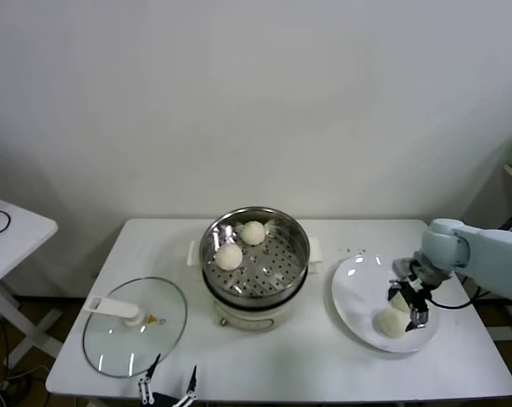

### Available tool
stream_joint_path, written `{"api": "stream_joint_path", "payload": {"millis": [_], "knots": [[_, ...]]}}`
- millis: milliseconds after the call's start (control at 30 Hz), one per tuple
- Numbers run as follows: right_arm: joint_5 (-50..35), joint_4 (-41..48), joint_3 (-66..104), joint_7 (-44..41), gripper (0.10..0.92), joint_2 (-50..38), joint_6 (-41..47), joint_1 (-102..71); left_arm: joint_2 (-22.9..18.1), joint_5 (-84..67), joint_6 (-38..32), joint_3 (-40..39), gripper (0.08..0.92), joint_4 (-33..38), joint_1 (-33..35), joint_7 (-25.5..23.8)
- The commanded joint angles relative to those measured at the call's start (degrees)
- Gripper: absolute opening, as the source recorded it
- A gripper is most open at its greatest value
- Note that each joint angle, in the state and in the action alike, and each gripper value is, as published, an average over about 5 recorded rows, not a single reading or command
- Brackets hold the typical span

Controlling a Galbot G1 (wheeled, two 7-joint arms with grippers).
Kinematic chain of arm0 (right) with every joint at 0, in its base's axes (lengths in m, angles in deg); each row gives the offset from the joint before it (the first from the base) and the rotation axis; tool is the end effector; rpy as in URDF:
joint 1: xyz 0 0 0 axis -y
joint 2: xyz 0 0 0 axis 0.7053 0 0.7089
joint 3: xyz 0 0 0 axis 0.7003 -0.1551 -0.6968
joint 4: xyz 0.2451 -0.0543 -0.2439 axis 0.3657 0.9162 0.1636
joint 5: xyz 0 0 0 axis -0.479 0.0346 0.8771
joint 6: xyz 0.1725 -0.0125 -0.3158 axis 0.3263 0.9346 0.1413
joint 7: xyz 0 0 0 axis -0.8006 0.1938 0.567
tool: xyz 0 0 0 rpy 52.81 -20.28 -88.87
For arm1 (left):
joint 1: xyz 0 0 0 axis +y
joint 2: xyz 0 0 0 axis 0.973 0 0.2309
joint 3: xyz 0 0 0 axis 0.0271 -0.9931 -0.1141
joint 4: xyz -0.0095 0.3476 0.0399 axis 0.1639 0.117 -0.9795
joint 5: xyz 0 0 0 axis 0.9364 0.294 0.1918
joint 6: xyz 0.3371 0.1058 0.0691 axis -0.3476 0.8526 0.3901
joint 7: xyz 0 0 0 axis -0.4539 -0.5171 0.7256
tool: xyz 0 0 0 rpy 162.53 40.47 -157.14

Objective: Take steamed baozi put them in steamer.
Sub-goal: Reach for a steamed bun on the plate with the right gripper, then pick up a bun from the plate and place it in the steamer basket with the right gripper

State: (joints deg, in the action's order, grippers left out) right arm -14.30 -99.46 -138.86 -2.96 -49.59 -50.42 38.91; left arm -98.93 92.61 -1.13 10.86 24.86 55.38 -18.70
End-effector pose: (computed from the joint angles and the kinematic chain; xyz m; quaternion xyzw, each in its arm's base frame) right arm 0.4618 -0.1772 -0.2101 0.5478 -0.4641 0.5186 0.4643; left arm 0.0614 0.0321 -0.4602 -0.0703 -0.9766 -0.1878 0.0778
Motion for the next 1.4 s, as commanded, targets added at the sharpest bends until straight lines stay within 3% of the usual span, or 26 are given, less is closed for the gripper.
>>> {"api": "stream_joint_path", "payload": {"millis": [33,667,1000,1400], "knots": [[3.05,0.9,6.29,1.29,0.823,-1.42,0.5,-8.94,-2.16,0.0,0.12,-0.05,0.823,-0.18,-0.16,-0.06],[4.82,0.84,9.42,3.61,0.818,-0.41,0.04,-9.02,-2.14,0.37,-0.49,-0.32,0.823,-0.85,-0.69,0.27],[5.39,0.32,7.84,2.98,0.684,-0.36,-0.21,-7.29,-2.31,0.81,-0.77,-0.54,0.823,-1.14,-0.72,0.32],[2.2,-2.68,0.51,0.68,0.607,0.38,-2.34,4.71,-2.29,0.77,-0.72,-0.36,0.823,-0.95,-0.85,0.38]]}}
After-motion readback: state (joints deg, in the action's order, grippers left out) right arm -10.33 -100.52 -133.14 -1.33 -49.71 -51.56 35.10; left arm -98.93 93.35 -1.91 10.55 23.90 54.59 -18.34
